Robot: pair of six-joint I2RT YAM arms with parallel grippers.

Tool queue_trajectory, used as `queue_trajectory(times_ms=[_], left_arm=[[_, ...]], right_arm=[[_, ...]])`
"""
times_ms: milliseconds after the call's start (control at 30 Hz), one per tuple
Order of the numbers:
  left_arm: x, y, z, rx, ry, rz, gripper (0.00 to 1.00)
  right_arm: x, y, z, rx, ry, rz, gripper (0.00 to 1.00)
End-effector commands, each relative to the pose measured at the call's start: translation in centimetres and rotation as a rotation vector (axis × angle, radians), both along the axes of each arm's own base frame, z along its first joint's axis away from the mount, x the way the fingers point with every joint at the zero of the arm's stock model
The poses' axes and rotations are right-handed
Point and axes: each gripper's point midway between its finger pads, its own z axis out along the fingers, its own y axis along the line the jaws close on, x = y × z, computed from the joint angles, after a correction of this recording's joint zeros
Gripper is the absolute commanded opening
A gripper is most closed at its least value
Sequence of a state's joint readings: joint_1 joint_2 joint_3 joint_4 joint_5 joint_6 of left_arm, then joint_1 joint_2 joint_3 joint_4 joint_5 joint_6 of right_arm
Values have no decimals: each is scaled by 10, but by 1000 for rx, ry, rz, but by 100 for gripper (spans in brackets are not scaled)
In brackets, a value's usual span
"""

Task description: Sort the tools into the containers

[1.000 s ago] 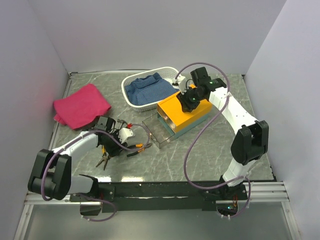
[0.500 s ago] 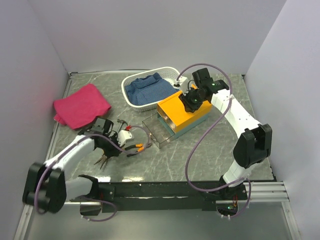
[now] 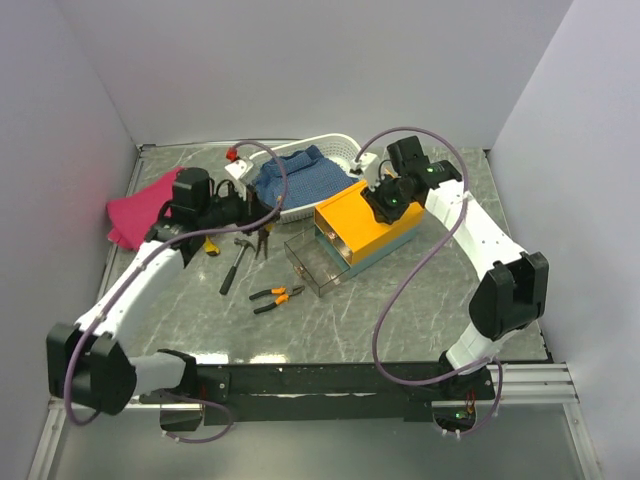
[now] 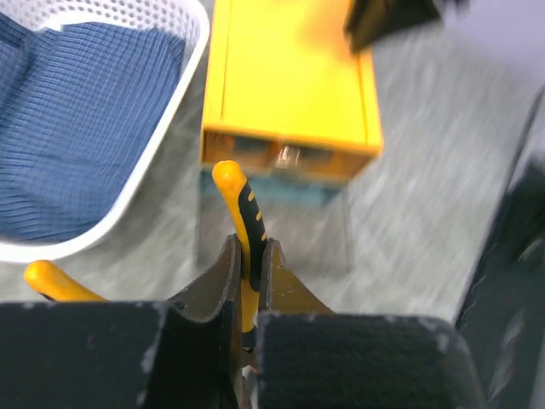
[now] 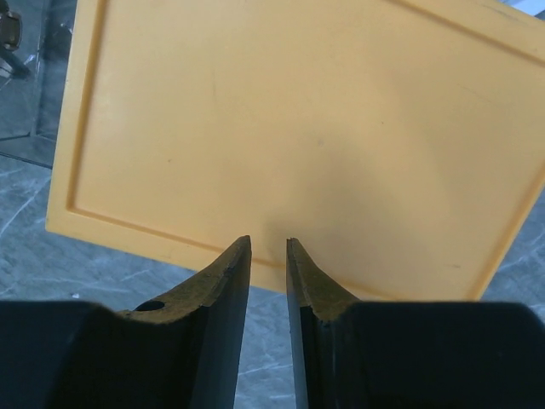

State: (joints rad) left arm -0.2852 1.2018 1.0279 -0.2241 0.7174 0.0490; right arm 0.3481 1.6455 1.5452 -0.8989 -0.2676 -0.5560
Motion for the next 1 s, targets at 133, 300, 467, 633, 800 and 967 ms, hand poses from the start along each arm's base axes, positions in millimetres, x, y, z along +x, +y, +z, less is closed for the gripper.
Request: queue_trajectory(times_ms=[133,300,467,633,800,967], left_arm=[[23,-65,49,-529,190,4,1],[29,-88,39,-546,214,-26,1],[31,-94,15,-565,276,-9,1],[24,-105,-17,-525,320,-9,1],[26,-107,-51,-478,351,37,1],[32,-110,-72,-436,384,64,1]], right_arm=[[-6,-16,19,-24,-74,-19,30],[-7,-22,17,-55,-82,-23,29],[-10,-28,14,-77,-86,-28,29],[-10,-31,12,-88,-81,-27,29],[-11,-31,11,-92,-84,-28,29],[-17,-33,6,-95,-76,-27,28]])
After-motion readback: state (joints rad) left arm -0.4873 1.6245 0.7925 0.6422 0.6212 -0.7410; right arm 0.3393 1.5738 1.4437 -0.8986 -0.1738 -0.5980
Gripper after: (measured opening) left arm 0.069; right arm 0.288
